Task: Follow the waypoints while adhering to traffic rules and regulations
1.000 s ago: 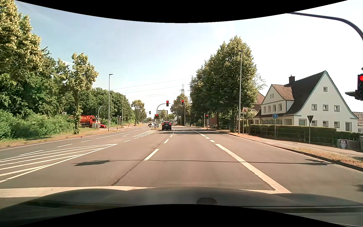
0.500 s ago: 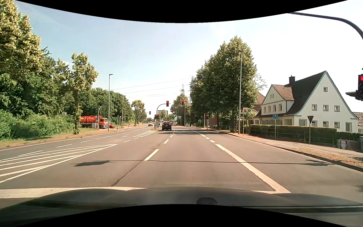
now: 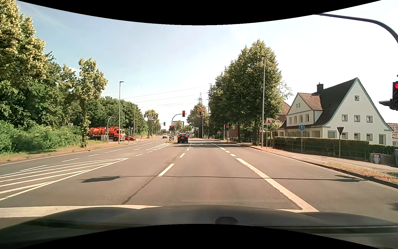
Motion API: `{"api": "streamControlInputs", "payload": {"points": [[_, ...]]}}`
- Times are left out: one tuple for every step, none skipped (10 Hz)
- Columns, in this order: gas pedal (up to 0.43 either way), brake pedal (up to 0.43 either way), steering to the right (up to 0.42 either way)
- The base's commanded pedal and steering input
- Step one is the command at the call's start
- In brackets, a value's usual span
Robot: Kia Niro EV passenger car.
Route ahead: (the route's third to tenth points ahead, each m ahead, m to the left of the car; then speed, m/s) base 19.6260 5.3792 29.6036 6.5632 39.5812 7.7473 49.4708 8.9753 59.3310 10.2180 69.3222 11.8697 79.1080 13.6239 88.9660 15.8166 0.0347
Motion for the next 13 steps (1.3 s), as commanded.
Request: {"api": "streamControlInputs", "payload": {"points": [[0.0,0.262,0.006],[0.0,0.262,0.007],[0.0,0.262,0.006],[0.0,0.262,0.006],[0.0,0.262,0.007],[0.0,0.262,0.006],[0.0,0.262,0.006],[0.0,0.262,0.006],[0.0,0.262,0.006],[0.0,0.262,0.007],[0.0,0.262,0.006],[0.0,0.262,0.006],[0.0,0.268,0.006]]}}
